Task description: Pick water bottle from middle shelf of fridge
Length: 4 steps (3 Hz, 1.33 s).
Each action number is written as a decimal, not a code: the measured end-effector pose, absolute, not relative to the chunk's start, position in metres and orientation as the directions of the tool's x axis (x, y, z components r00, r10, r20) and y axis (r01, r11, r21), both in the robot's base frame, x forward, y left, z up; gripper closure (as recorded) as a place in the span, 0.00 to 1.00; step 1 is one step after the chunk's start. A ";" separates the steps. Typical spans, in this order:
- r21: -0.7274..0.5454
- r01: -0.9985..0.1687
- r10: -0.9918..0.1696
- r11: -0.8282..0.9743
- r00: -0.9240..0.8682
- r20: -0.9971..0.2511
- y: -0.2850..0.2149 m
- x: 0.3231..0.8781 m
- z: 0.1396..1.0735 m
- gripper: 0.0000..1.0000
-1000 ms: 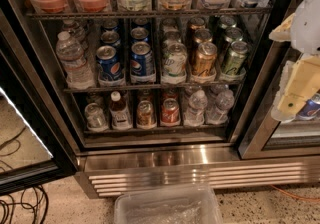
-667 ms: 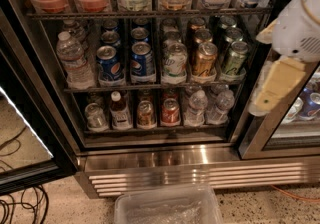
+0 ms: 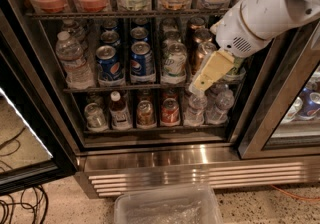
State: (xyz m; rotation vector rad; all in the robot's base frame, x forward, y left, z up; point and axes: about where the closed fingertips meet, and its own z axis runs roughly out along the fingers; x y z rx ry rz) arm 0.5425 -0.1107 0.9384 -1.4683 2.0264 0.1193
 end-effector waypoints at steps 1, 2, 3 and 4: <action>-0.279 -0.884 -0.827 0.376 -0.184 -0.531 -0.111 0.542 0.938 0.00; -0.292 -0.869 -0.797 0.400 -0.173 -0.578 -0.084 0.541 0.939 0.00; -0.319 -0.858 -0.740 0.402 -0.099 -0.666 -0.011 0.544 0.953 0.00; -0.358 -0.861 -0.715 0.361 -0.010 -0.699 0.052 0.528 0.981 0.00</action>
Offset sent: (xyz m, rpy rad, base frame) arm -0.0065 0.1150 0.0038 0.2299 -0.1665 -0.0569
